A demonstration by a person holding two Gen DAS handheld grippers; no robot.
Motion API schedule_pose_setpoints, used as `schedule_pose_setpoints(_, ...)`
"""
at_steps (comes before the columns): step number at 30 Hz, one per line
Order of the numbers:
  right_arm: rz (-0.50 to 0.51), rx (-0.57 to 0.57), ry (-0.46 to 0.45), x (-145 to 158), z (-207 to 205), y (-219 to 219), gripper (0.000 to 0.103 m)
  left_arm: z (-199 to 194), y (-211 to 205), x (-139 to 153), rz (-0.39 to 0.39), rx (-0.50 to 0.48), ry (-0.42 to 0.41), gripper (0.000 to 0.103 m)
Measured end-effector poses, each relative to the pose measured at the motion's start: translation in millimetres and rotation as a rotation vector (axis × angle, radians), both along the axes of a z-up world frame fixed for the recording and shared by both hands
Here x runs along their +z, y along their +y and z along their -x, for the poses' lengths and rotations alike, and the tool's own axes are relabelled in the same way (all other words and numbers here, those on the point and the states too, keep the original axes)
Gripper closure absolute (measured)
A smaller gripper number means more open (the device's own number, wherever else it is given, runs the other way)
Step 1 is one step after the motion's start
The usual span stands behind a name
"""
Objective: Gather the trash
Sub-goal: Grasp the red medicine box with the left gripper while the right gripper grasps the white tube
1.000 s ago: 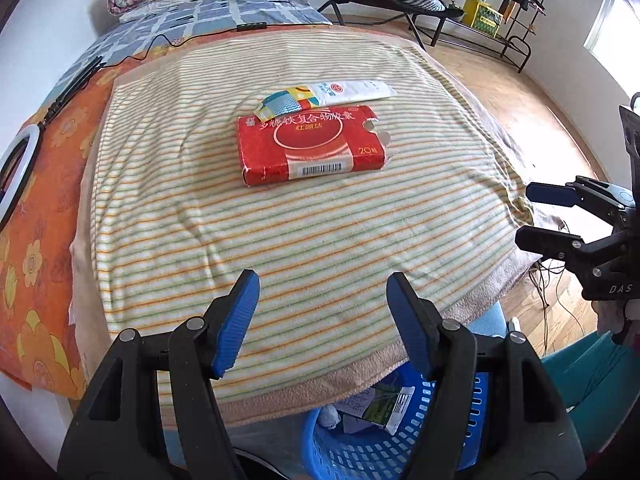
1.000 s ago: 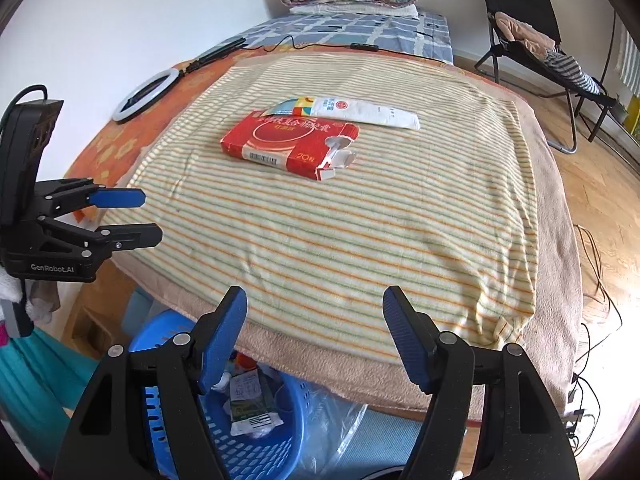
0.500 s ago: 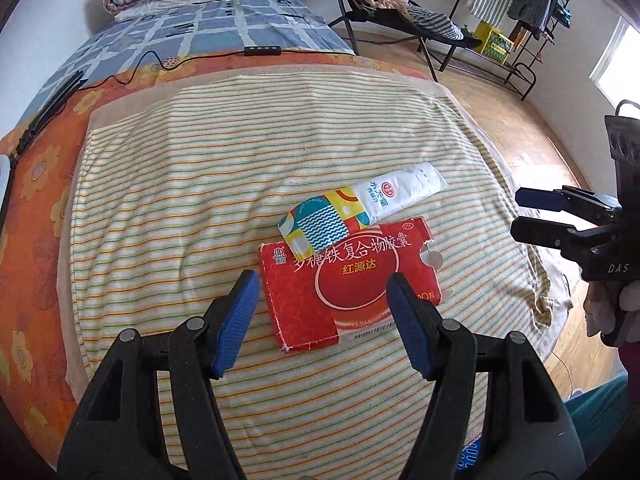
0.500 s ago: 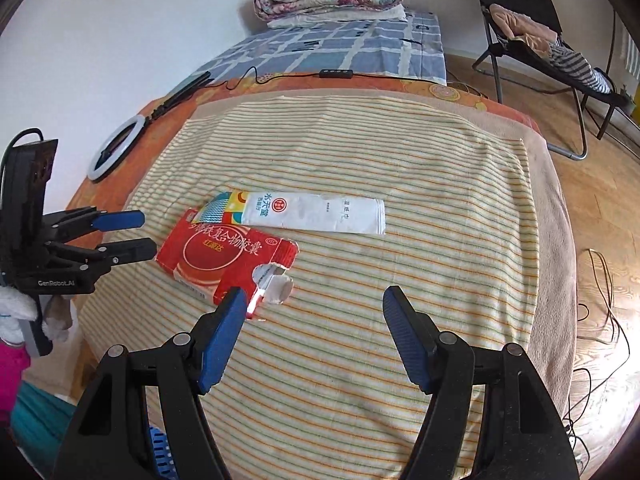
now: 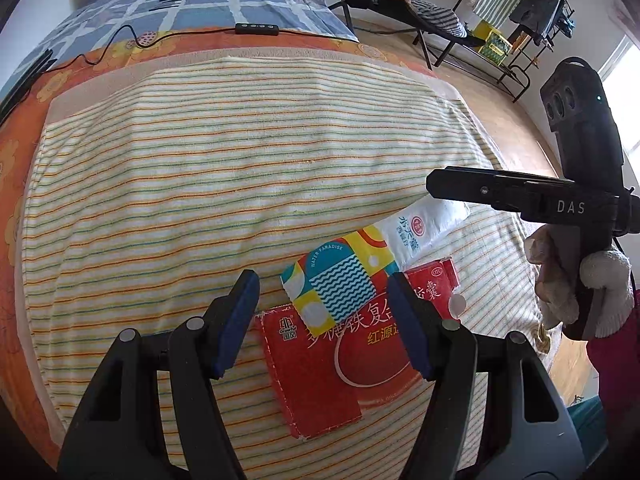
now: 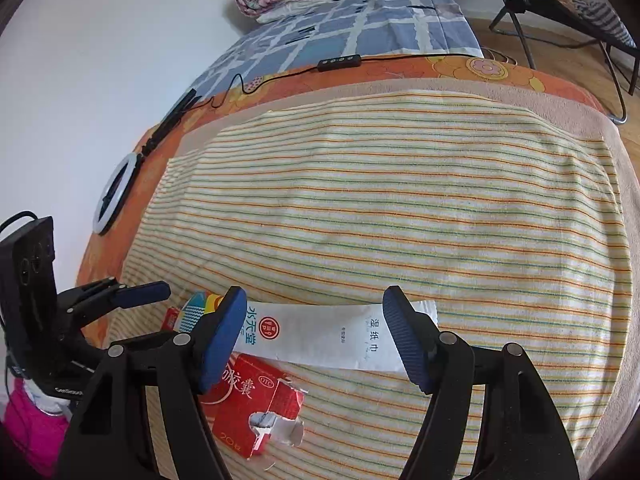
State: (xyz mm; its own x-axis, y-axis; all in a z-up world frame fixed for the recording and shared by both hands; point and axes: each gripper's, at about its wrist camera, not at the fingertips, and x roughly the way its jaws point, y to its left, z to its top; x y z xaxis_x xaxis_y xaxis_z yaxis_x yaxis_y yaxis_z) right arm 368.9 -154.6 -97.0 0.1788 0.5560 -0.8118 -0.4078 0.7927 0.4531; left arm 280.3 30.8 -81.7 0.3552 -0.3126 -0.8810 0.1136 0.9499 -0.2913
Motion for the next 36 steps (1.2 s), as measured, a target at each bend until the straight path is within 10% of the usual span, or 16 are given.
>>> schedule_pose_setpoints(18, -0.017, 0.009, 0.168, -24.8, 44.8, -33.7, 0.033, 65.3, -11.4, -6.8, 0.067, -0.079, 0.093, 0.035)
schedule_pose_setpoints(36, 0.180, -0.084, 0.078, -19.3, 90.3, -62.5, 0.035, 127.5, -137.5, -4.4, -0.270, -0.402, 0.065, 0.017)
